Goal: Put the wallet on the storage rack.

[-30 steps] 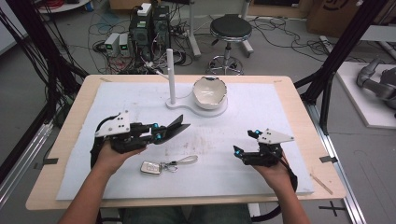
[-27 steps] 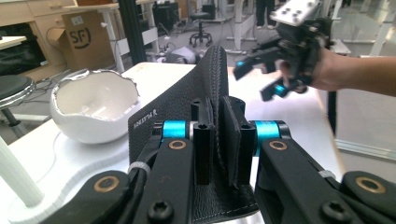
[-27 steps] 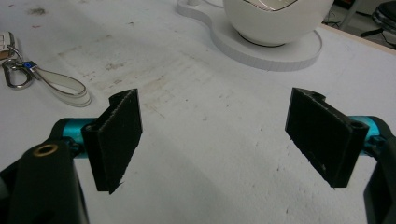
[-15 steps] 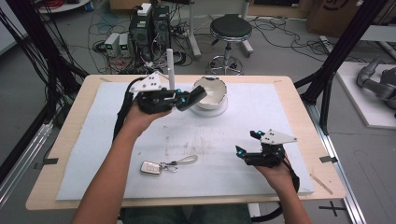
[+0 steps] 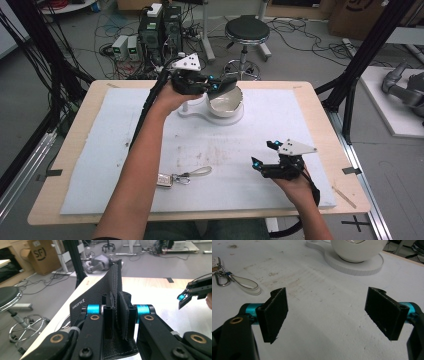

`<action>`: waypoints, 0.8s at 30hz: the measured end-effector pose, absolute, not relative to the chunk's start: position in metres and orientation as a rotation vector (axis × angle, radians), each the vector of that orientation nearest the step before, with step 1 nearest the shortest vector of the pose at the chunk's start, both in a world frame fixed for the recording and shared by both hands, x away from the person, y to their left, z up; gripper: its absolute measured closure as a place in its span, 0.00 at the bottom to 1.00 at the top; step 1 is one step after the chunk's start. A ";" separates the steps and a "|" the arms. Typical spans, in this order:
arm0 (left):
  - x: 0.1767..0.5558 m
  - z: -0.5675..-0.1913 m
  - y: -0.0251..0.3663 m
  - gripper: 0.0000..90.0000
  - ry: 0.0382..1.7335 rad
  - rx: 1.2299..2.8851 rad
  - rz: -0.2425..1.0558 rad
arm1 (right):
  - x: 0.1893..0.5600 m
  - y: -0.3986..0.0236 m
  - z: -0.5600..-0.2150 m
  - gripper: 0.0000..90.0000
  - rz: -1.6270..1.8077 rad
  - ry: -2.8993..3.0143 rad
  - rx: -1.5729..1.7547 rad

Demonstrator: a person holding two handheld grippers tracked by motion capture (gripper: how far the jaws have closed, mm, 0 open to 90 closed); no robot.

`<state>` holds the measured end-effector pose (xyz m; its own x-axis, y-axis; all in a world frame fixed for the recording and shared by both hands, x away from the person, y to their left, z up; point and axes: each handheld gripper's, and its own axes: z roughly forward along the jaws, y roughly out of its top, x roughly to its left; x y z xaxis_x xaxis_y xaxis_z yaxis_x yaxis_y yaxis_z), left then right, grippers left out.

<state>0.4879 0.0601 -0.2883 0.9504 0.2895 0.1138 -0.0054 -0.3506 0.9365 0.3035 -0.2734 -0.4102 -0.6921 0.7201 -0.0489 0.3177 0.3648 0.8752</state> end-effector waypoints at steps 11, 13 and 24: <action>0.506 -0.320 0.045 0.91 0.193 1.928 0.256 | 0.298 -0.278 -0.410 0.21 1.281 2.191 0.924; 0.507 -0.325 0.045 0.91 0.206 1.922 0.252 | 0.299 -0.278 -0.410 0.21 1.283 2.191 0.919; 0.514 -0.358 0.035 0.89 0.368 1.934 0.282 | 0.297 -0.276 -0.409 0.21 1.277 2.192 0.914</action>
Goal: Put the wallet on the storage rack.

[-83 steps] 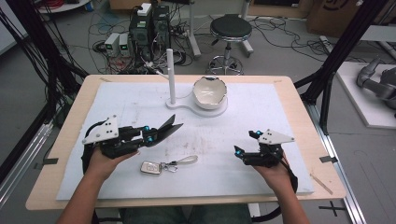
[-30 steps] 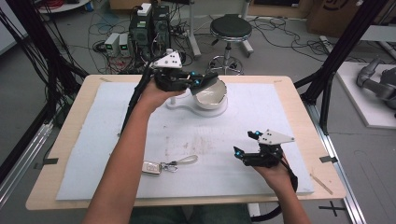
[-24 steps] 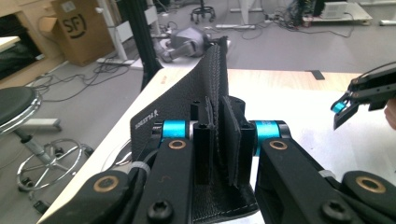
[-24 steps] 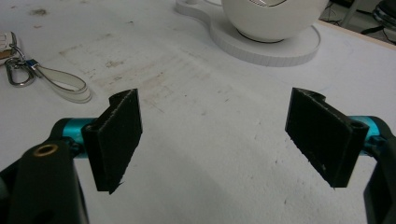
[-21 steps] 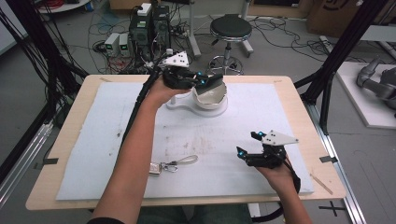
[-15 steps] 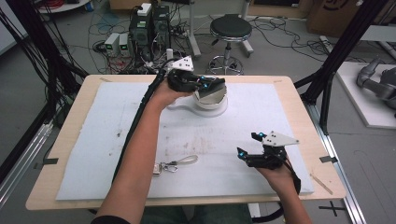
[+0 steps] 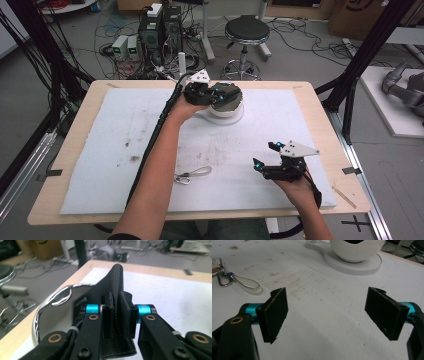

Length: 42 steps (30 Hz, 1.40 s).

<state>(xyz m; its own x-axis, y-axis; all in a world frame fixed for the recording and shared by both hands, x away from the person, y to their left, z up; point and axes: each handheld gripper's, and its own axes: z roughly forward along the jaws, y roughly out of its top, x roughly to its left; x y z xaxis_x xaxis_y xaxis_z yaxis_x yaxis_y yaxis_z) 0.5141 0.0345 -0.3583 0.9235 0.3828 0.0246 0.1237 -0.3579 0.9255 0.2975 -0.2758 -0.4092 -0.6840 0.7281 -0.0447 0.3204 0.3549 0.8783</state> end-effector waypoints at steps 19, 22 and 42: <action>0.466 -0.333 0.082 0.30 0.438 1.824 0.290 | 0.299 -0.275 -0.406 0.21 1.309 2.185 0.901; 0.446 -0.331 0.097 0.27 0.421 1.802 0.299 | 0.300 -0.273 -0.405 0.21 1.316 2.180 0.890; 0.329 -0.366 0.216 0.22 0.552 1.794 0.462 | 0.315 -0.273 -0.408 0.21 1.300 2.171 0.928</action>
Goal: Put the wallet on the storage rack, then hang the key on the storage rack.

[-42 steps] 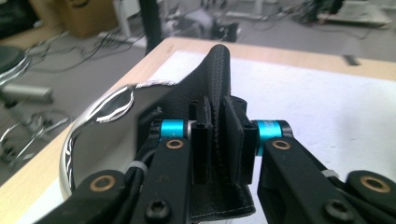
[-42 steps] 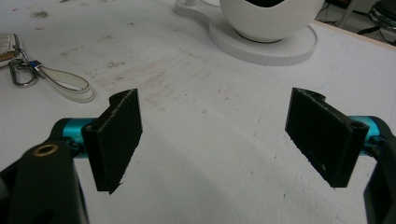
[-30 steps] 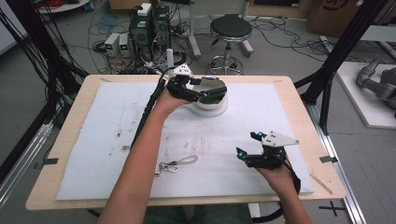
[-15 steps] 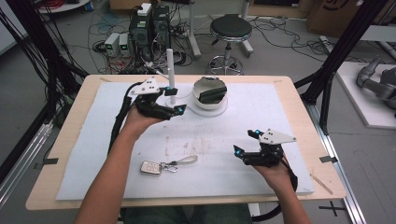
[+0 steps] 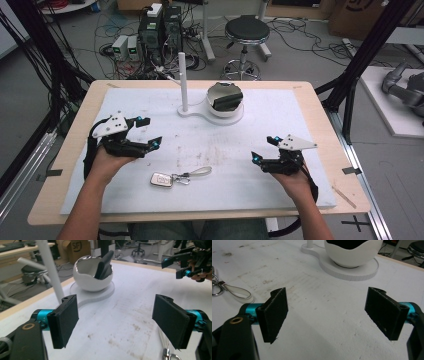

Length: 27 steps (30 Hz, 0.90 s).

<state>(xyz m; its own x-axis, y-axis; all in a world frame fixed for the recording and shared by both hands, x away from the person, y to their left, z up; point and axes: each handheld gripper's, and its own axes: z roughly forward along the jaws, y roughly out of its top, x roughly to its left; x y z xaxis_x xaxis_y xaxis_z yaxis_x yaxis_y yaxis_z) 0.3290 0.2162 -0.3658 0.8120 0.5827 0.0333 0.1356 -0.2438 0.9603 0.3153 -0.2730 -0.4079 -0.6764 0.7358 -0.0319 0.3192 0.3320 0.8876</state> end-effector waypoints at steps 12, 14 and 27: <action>0.328 -0.374 0.228 0.21 0.580 1.794 0.453 | 0.318 -0.273 -0.410 0.21 1.285 2.169 0.949; 0.328 -0.374 0.228 0.21 0.582 1.794 0.455 | 0.318 -0.272 -0.410 0.21 1.280 2.175 0.944; 0.328 -0.378 0.217 0.21 0.559 1.814 0.419 | 0.316 -0.277 -0.409 0.21 1.284 2.160 0.955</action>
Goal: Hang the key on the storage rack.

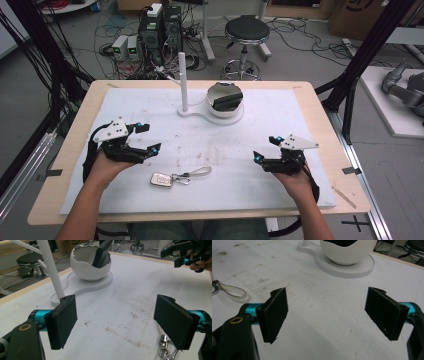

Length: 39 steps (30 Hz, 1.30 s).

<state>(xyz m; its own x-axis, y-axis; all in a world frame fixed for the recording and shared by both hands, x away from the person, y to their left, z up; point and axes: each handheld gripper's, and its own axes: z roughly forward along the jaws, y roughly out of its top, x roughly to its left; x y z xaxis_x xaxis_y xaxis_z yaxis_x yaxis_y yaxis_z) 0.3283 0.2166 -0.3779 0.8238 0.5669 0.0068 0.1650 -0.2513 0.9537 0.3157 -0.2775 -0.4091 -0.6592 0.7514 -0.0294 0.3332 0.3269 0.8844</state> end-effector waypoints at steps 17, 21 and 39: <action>0.316 -0.407 0.159 0.24 0.492 2.008 0.287 | 0.316 -0.275 -0.408 0.21 1.285 2.164 0.930; 0.315 -0.415 0.145 0.27 0.471 2.060 0.269 | 0.316 -0.274 -0.408 0.21 1.287 2.171 0.928; 0.317 -0.441 0.115 0.84 0.389 2.301 0.221 | 0.315 -0.274 -0.409 0.21 1.292 2.174 0.920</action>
<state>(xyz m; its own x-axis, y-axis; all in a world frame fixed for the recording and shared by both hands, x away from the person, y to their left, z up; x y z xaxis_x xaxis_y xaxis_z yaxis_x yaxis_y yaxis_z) 0.3170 0.1147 -0.4412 0.9381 0.3443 0.0383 0.2094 -0.6518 0.7289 0.3155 -0.2736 -0.4091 -0.6779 0.7340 -0.0403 0.3156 0.3402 0.8858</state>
